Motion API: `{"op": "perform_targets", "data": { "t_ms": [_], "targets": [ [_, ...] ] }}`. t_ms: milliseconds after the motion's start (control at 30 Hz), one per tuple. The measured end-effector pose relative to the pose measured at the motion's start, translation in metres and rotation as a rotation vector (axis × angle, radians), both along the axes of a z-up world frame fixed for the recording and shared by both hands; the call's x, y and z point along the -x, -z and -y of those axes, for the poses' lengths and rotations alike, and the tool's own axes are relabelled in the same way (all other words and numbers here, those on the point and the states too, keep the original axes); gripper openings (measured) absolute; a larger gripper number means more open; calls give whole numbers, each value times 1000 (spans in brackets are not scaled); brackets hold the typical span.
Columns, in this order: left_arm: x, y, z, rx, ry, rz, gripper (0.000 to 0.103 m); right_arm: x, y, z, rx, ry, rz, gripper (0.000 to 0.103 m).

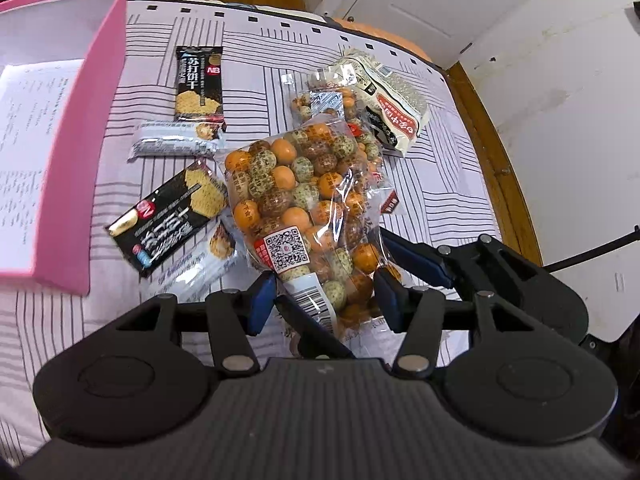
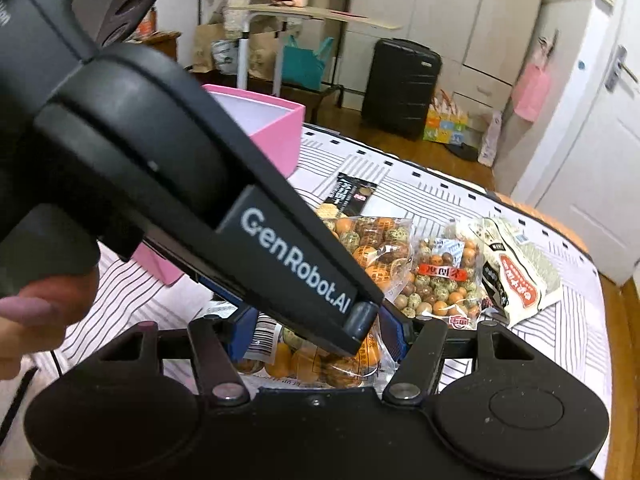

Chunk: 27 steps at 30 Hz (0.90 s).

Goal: Organize snacks
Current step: 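Carry the peanut bag with the left gripper over the pink box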

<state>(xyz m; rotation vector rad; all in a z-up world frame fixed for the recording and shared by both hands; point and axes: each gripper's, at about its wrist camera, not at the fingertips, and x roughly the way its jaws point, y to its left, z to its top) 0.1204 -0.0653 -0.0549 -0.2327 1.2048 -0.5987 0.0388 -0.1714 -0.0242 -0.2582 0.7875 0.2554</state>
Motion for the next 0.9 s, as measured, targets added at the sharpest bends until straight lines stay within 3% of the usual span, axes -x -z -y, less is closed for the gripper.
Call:
{"op": "perform_targets", "data": {
  "t_ms": [467,900],
  "targets": [
    [40,-52,-55,-6,-115,93,52,-19,-24,-31,10,-141,101,68],
    [34,-82,-127,-83,-230,172,52,-103,-19,-73,-73,-218,103,68]
  ]
}}
